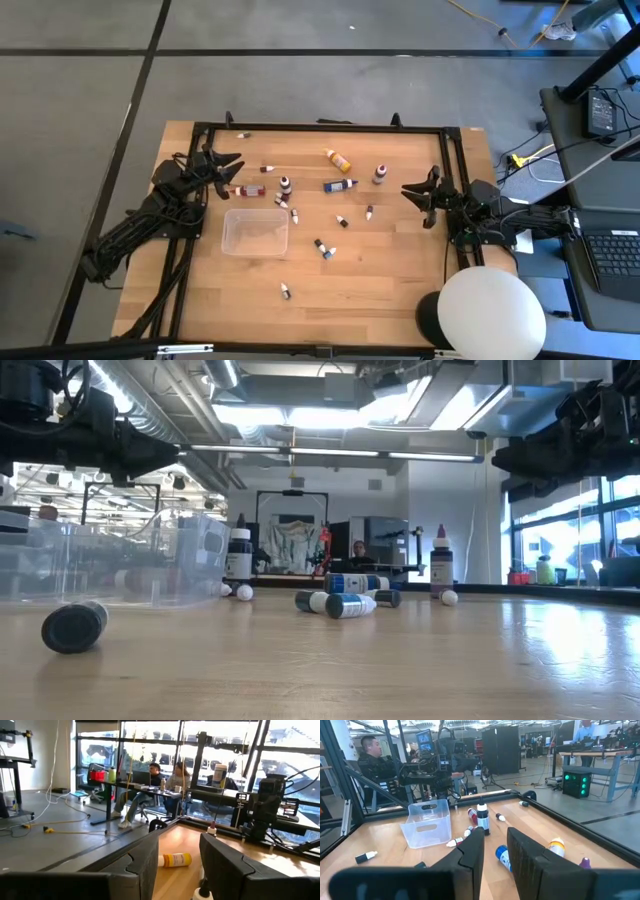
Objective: Pick & Place food coloring
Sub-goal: Put the large red food coloring bottle into the transparent bin
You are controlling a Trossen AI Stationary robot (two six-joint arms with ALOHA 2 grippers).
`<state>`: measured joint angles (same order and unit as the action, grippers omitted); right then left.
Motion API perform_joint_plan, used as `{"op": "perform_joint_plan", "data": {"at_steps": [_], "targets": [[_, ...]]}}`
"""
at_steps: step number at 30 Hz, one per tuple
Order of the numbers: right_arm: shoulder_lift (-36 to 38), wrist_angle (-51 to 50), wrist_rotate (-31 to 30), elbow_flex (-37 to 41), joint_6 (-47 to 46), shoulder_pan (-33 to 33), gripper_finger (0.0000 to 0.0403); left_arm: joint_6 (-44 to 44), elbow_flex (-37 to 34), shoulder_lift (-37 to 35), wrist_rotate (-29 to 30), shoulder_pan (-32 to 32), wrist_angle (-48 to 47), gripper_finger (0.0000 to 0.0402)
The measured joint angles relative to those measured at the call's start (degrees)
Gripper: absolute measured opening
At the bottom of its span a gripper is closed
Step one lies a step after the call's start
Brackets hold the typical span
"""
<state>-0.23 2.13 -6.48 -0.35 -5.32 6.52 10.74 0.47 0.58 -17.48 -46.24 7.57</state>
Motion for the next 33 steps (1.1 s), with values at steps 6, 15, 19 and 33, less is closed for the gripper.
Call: {"op": "perform_joint_plan", "data": {"at_steps": [6, 15, 19, 33], "targets": [[0.0, 0.9, 0.0, 0.0, 5.4, 0.0, 0.0088, -4.7, 0.0, 0.0, -1.5, 0.1, 0.0, 0.0164], [0.0, 3.4, 0.0, 0.0, 10.3, 0.0, 0.0088, 2.7, 0.0, 0.0, -1.5, 0.1, -0.1, 0.0219], [0.0, 6.5, 0.0, 0.0, 13.2, 0.0, 0.0088, 7.3, 0.2, 0.0, -1.2, 0.1, 2.2, 0.0223], [0.0, 12.5, -3.4, 0.0, 17.6, 0.0, 0.0088, -1.9, 23.1, 18.5, 11.1, 6.8, -31.4, 0.0214]]}}
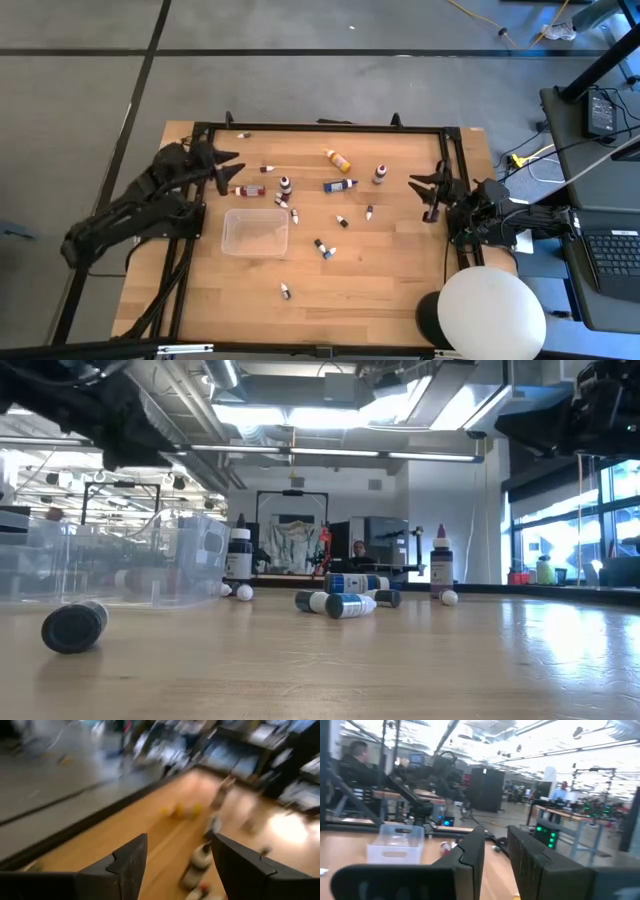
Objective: Pick & Place food coloring
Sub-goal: Put the large red food coloring bottle into the transparent bin
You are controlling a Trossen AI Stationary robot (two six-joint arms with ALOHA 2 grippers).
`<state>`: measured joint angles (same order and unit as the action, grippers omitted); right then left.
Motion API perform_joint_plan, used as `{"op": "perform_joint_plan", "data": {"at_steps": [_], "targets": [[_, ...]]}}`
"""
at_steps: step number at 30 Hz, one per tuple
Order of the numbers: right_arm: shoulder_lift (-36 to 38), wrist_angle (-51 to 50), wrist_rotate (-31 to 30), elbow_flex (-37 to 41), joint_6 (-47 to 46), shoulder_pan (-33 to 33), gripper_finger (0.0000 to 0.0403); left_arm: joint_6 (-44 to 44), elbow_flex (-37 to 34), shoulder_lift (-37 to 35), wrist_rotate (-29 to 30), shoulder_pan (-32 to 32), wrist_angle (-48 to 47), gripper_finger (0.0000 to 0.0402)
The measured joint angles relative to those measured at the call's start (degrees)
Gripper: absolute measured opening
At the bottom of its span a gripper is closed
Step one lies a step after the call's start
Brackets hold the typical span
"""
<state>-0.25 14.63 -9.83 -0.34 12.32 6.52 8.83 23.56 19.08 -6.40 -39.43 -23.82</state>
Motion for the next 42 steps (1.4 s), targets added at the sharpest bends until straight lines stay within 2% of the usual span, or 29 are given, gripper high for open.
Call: {"op": "perform_joint_plan", "data": {"at_steps": [3, 13, 18, 25, 30, 42], "targets": [[0.0, 0.0, -2.0, 0.0, 0.0, 0.0, 0.0088, -0.3, 3.8, 6.8, 5.8, 2.3, -6.4, 0.0208], [0.0, -0.1, -2.6, 0.0, 0.0, 0.0, 0.0088, -2.1, 10.5, 25.6, 8.6, 7.7, -10.8, 0.019], [0.0, -0.2, -2.6, 0.0, 0.0, 0.0, 0.0088, -3.6, 19.0, 34.0, 13.8, 8.7, -21.6, 0.0191], [0.0, -0.2, -2.6, 0.0, 0.0, 0.0, 0.0088, 0.3, 29.5, 44.1, 14.3, 10.1, -39.2, 0.0185], [0.0, -0.2, -2.6, 0.0, 0.0, 0.0, 0.0088, 3.9, 29.2, 49.6, 14.3, 11.2, -42.4, 0.0184], [0.0, -0.3, -2.7, 0.0, -1.4, 0.0, 0.0088, 0.7, 28.4, 62.9, 15.1, 14.0, -42.2, 0.0186]]}}
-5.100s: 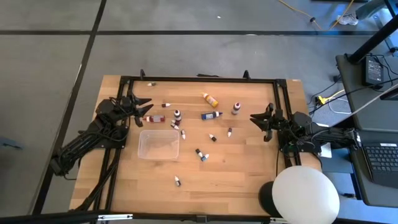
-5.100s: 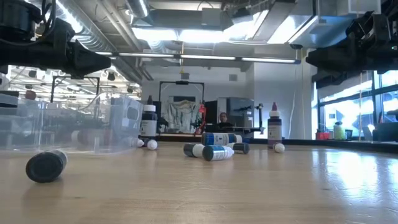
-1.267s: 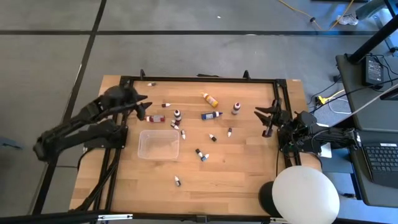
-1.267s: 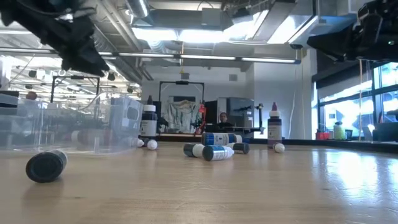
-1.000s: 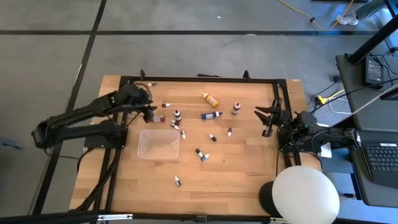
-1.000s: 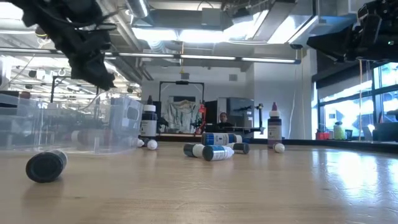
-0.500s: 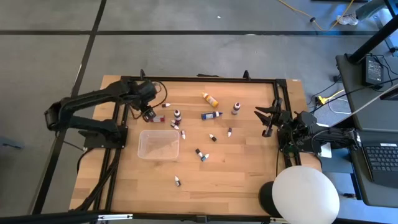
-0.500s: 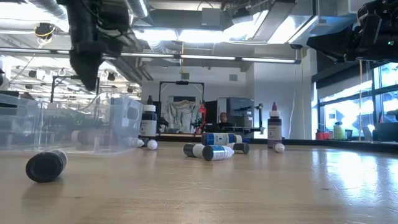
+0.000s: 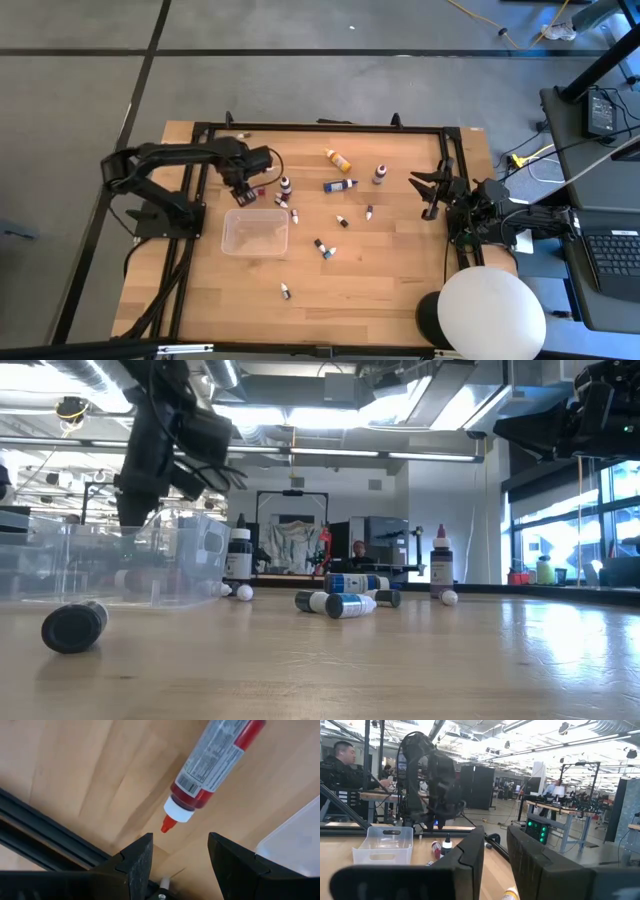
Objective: Pick & Place food coloring
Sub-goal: Put the large red food coloring bottle into the transparent bin
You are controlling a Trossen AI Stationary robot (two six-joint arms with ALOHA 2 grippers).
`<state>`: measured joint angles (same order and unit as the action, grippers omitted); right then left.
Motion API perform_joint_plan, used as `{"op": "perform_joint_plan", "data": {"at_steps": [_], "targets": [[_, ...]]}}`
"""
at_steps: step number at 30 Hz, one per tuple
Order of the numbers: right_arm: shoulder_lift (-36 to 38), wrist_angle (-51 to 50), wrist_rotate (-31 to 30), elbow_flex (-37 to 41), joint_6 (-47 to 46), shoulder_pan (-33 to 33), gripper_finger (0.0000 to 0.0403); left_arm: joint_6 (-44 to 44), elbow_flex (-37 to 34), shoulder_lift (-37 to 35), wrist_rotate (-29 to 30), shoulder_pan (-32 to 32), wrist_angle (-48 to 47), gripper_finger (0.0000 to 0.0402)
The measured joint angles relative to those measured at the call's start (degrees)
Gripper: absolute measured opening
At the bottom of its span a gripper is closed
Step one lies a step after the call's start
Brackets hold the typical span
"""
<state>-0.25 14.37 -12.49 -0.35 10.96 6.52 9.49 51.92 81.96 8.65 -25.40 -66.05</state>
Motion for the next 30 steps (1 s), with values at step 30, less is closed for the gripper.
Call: {"op": "perform_joint_plan", "data": {"at_steps": [30], "targets": [[0.0, 0.0, 0.0, 0.0, -0.2, 0.0, 0.0088, -14.1, -0.1, 8.1, 0.7, 0.2, 5.2, 0.018]]}}
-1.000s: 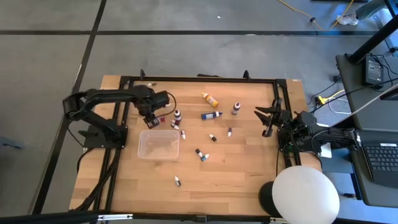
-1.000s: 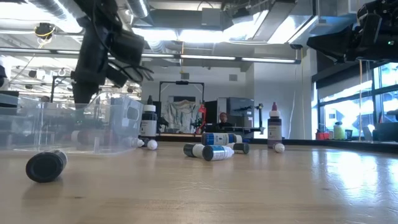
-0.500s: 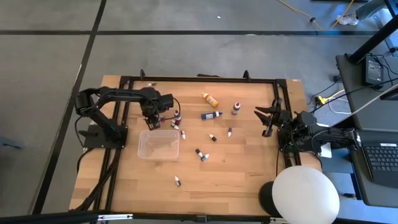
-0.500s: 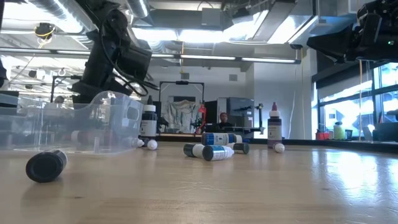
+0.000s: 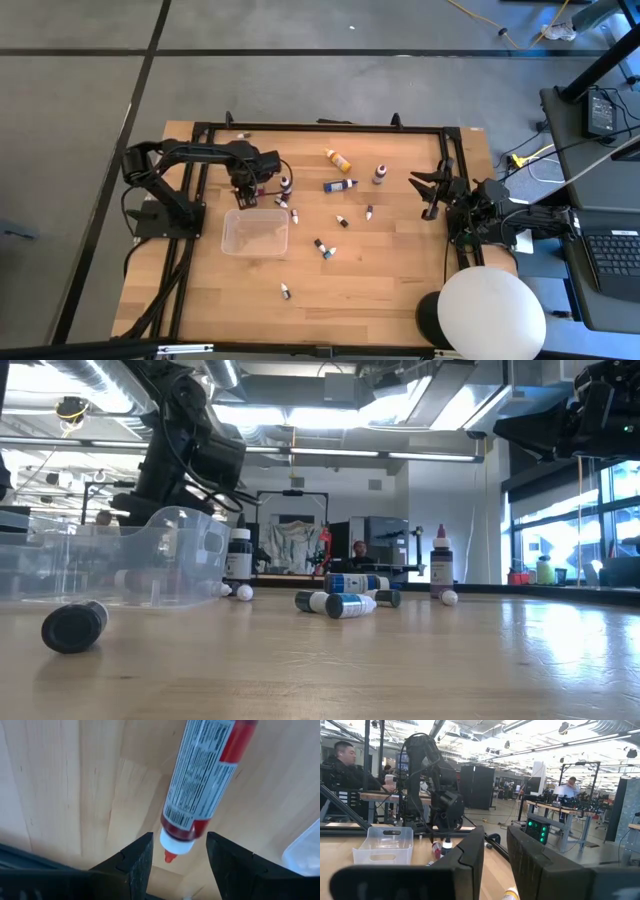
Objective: Pick & Place food coloring
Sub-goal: Put the large red food coloring bottle into the transparent bin
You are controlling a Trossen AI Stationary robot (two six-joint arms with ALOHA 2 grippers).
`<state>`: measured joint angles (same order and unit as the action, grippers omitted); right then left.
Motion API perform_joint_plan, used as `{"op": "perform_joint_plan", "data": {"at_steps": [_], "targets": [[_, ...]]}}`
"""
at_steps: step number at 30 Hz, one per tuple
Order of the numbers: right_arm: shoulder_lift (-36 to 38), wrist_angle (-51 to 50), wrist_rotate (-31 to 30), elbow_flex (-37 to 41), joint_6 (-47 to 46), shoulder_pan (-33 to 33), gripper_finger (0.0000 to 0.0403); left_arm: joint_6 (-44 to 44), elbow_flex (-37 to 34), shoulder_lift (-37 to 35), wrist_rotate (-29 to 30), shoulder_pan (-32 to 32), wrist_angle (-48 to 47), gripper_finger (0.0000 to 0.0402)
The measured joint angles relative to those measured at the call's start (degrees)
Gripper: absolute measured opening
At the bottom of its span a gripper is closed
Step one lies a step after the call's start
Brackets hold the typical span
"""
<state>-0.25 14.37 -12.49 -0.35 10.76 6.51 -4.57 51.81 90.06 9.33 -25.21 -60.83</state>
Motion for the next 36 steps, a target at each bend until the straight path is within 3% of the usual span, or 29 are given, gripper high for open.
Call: {"op": "perform_joint_plan", "data": {"at_steps": [12, 27, 36], "targets": [[0.0, 0.0, 0.0, 0.0, 0.0, 0.0, 0.0088, -1.6, 0.0, 1.1, -1.0, 0.0, -0.4, 0.0173], [0.0, -0.1, 0.0, 0.0, 0.0, 0.0, 0.0088, -5.1, 0.3, 11.2, 0.2, 0.0, 0.4, 0.016], [0.0, -0.1, 0.0, 0.0, 0.2, 0.0, 0.0088, -5.2, 0.2, 9.7, 1.8, 0.0, 0.2, 0.0153]]}}
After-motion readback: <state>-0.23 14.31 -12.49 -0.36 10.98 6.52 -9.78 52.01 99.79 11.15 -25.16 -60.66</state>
